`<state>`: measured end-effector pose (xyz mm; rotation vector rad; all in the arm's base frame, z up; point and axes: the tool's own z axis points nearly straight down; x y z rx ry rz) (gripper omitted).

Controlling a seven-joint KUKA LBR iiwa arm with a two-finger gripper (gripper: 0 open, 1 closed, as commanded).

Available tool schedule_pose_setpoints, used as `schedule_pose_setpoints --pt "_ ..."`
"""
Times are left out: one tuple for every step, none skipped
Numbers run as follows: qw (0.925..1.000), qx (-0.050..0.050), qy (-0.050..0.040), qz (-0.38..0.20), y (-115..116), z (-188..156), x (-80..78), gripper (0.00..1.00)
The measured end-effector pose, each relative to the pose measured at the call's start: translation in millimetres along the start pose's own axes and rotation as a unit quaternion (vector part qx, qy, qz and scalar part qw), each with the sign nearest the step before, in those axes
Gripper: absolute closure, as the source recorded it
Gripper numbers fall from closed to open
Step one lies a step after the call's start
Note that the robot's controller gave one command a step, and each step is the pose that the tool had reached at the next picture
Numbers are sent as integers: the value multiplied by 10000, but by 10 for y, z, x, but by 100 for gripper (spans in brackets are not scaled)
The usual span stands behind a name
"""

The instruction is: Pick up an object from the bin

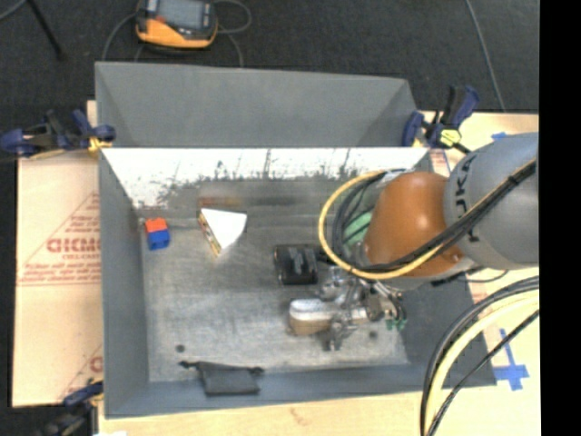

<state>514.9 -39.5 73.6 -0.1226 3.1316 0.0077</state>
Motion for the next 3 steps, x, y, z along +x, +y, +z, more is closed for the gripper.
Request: schedule_pose_setpoints --pt "10000 1 -2 -1 2 -21 1 100" --pt "10000 8 29 0 -1 -117 13 100" --pt "10000 17 29 1 -5 -254 8 100"
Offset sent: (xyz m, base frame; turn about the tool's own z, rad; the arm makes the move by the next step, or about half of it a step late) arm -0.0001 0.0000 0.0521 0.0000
